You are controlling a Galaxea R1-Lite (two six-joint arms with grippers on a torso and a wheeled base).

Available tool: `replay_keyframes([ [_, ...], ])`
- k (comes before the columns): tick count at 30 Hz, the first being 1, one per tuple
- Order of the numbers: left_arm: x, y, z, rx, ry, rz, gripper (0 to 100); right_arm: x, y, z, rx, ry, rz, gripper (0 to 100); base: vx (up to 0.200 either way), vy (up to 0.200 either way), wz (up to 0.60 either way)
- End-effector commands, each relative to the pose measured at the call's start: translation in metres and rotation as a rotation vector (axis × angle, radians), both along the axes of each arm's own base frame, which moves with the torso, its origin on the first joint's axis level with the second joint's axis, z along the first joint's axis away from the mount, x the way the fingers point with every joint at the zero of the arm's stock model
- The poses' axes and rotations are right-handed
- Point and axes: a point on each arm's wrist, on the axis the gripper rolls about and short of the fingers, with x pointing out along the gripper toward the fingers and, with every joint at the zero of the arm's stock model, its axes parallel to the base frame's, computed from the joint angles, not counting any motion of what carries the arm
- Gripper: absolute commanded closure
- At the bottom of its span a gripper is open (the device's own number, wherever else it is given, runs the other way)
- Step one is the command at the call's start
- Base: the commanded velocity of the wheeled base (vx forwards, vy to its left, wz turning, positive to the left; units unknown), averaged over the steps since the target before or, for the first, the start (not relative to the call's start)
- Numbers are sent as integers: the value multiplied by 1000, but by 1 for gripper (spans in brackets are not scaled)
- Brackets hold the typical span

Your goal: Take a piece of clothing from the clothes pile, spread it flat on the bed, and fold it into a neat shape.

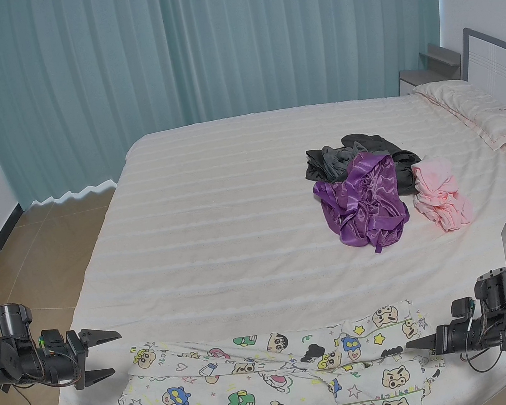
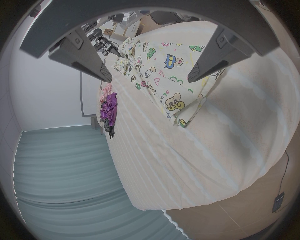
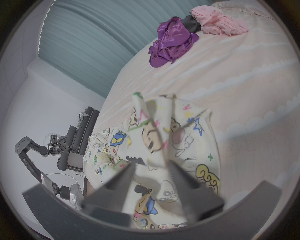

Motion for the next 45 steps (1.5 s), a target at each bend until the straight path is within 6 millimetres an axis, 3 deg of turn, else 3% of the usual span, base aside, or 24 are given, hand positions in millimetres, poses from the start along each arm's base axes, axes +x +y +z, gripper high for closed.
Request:
replay_keyframes([
  [1, 2, -1, 1, 4, -4, -5, 0, -4, -1, -1, -3, 21, -6, 0, 0, 0, 0],
  [6, 21, -6, 13, 88, -31, 28, 0, -1, -3, 17, 30, -3, -126, 0, 0, 0, 0],
  [9, 51, -29, 26, 253, -56, 76, 0, -1, -2, 27, 112, 29, -209, 0, 0, 0, 0],
  [12, 61, -40, 28, 299, -53, 69, 0, -3, -2, 26, 117, 53, -222, 0, 0, 0, 0],
  [13, 68, -54, 28, 318, -22, -7, 0, -3, -4, 26, 121, 61, -233, 0, 0, 0, 0],
  [20, 69, -56, -7, 453, -36, -292, 0, -4, -3, 23, 116, 84, -218, 0, 0, 0, 0],
  [30, 74, -54, -27, 450, 13, -304, 0, -6, -2, 22, 113, 107, -224, 0, 0, 0, 0],
  [45, 86, -50, -35, 453, 7, -295, 0, -8, 2, 21, 106, 125, -206, 0, 0, 0, 0],
])
